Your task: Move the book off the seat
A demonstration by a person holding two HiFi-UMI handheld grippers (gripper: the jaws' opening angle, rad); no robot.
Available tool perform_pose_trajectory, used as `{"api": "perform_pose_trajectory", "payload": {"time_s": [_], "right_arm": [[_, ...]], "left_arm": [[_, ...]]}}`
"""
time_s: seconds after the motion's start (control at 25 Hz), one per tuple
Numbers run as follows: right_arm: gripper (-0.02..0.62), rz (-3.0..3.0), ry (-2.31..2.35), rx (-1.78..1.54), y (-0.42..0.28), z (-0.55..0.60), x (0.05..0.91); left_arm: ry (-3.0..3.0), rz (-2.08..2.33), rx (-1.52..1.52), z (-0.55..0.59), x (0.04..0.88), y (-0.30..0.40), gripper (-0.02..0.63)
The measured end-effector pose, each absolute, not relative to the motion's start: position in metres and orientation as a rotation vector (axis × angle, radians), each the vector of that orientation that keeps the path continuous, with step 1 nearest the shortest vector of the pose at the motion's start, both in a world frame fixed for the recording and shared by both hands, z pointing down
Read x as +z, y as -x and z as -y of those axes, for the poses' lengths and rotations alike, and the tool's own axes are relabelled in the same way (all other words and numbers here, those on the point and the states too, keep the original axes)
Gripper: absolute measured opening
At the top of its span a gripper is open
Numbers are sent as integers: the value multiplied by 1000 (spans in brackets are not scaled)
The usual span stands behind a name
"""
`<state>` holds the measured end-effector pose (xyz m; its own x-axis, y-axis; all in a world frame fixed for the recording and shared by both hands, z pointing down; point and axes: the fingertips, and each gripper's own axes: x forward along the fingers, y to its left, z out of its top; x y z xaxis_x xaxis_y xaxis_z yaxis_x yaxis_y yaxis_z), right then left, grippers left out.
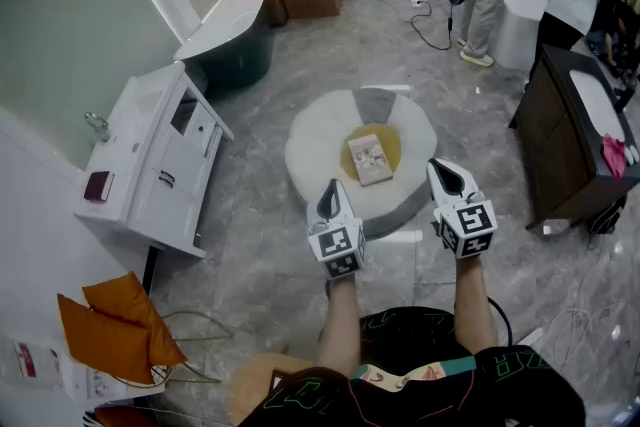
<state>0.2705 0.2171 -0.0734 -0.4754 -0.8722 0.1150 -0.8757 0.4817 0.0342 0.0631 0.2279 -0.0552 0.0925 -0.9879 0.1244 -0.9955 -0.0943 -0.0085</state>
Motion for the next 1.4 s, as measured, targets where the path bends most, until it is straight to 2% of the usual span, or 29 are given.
{"api": "perform_pose_trajectory", "payload": {"time_s": [0.6, 0.92, 1.4], "right_arm": [[3, 2534, -1701, 84, -285, -211, -74], [3, 2605, -1652, 173, -266, -196, -83], [3, 2651, -1588, 140, -253, -153, -87]], "left_arm": [[-2232, 1986, 73, -224, -32, -54, 11], [-2142, 2026, 22, -214, -27, -15, 11], [-2105, 2056, 8, -179, -18, -6, 11]]}}
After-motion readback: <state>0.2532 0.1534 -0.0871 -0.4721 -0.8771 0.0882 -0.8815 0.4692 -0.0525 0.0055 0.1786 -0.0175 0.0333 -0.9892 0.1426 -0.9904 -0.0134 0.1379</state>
